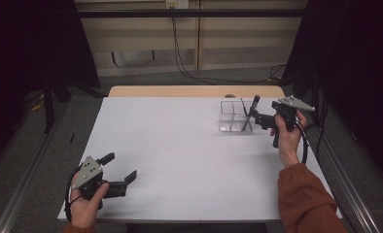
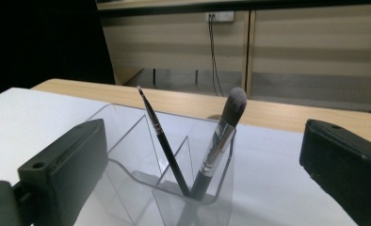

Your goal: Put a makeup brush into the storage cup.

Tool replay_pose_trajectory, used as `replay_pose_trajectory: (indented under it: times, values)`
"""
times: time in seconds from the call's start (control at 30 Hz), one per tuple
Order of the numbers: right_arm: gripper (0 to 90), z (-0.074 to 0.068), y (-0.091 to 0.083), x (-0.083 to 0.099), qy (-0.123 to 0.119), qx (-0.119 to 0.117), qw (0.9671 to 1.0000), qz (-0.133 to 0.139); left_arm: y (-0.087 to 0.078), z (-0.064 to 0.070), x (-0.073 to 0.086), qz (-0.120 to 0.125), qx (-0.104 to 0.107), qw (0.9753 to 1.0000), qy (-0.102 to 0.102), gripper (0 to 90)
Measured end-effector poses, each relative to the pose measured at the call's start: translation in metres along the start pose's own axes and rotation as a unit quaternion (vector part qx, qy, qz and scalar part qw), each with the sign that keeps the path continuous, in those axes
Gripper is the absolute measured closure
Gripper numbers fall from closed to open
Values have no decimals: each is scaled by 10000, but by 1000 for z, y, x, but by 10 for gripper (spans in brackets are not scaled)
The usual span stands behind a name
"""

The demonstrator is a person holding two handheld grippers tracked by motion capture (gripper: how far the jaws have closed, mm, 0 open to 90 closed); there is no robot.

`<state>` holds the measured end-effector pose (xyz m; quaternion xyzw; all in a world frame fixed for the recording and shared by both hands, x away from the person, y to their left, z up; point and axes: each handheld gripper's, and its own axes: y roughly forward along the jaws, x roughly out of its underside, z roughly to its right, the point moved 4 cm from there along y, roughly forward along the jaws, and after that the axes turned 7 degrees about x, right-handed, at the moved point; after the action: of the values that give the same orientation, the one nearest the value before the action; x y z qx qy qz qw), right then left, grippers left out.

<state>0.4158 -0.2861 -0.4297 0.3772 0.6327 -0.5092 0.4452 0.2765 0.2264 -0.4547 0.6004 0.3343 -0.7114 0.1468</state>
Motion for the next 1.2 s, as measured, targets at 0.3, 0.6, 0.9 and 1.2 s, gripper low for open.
replay_pose_trajectory:
  times: [0.3,0.6,0.9,1.2]
  values:
    - [0,1,-12,1,-1,58,9999,163,0,0,0,13,-13,10000,-2,25]
    - [0,3,-24,8,-53,-9,9999,109,-1,0,-1,24,-23,10000,8,25]
    - [1,-2,-37,15,-74,-98,9998,146,-1,0,-1,29,-46,10000,2,25]
    - [0,-5,-54,22,-94,-184,9997,155,-1,1,-1,31,-37,10000,8,25]
